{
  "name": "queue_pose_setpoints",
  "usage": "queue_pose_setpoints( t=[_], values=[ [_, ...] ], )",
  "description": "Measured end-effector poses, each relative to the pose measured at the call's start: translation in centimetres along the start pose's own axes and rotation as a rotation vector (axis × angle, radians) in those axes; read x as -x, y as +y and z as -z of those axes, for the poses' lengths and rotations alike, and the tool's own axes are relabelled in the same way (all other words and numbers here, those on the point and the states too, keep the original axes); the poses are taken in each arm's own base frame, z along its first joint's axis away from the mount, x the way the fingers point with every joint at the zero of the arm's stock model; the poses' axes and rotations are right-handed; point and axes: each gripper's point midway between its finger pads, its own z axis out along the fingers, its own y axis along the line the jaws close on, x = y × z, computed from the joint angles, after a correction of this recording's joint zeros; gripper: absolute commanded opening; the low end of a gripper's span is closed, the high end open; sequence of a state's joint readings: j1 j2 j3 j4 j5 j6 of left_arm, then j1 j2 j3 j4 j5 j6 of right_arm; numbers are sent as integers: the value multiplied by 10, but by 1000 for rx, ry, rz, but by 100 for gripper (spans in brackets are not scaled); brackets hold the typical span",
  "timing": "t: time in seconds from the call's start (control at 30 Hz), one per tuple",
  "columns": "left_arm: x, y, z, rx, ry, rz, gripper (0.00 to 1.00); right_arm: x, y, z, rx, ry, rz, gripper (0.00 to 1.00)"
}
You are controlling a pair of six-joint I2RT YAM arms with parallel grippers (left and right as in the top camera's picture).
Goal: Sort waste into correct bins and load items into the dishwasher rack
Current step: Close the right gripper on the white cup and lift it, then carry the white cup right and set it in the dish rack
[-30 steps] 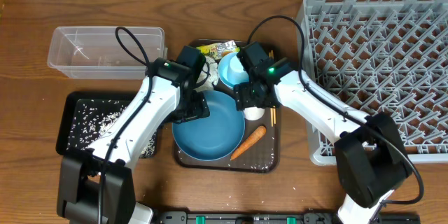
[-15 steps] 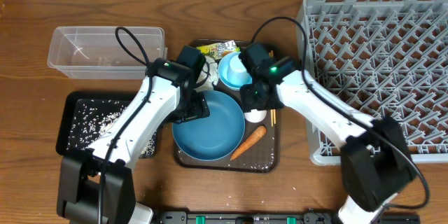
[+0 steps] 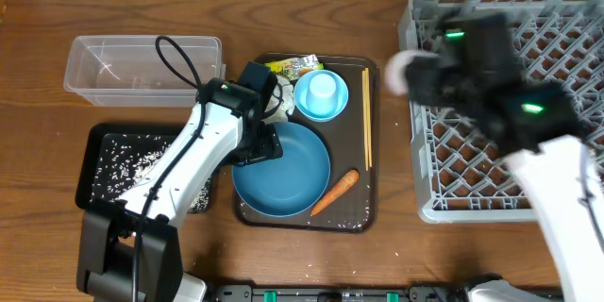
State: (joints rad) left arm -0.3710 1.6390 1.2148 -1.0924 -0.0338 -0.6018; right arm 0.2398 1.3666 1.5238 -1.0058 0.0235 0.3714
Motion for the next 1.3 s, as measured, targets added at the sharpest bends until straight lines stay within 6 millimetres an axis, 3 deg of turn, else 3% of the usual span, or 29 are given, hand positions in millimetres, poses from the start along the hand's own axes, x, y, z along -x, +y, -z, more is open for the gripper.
queue_pose_setpoints(
  t=[0.1,0.13,0.3,0.43,0.5,0.6,0.73,1.03,1.17,1.27,1.3],
  values=[
    [0,0,0,0,0,0,98,23,-64,11,-136,-76,-104,55],
    [0,0,0,0,0,0,98,30,-93,15,-196,-99,-157,55],
    [0,0,0,0,0,0,98,43,-201,29,-401,-165,-355,55],
    [0,0,0,0,0,0,98,43,-263,23,-486,-171,-465,56],
    [0,0,0,0,0,0,98,37,-285,14,-515,-149,-502,57],
    [0,0,0,0,0,0,98,26,-310,-5,-540,-96,-544,68],
    [0,0,0,0,0,0,98,17,-324,-29,-545,-45,-549,82],
    [0,0,0,0,0,0,98,13,-321,-38,-513,-16,-549,85],
    [0,0,0,0,0,0,98,17,-306,-39,-433,-17,-543,86],
    [0,0,0,0,0,0,98,31,-274,-35,-325,-47,-504,92],
    [0,0,0,0,0,0,98,39,-253,-33,-262,-64,-473,97]
  ],
)
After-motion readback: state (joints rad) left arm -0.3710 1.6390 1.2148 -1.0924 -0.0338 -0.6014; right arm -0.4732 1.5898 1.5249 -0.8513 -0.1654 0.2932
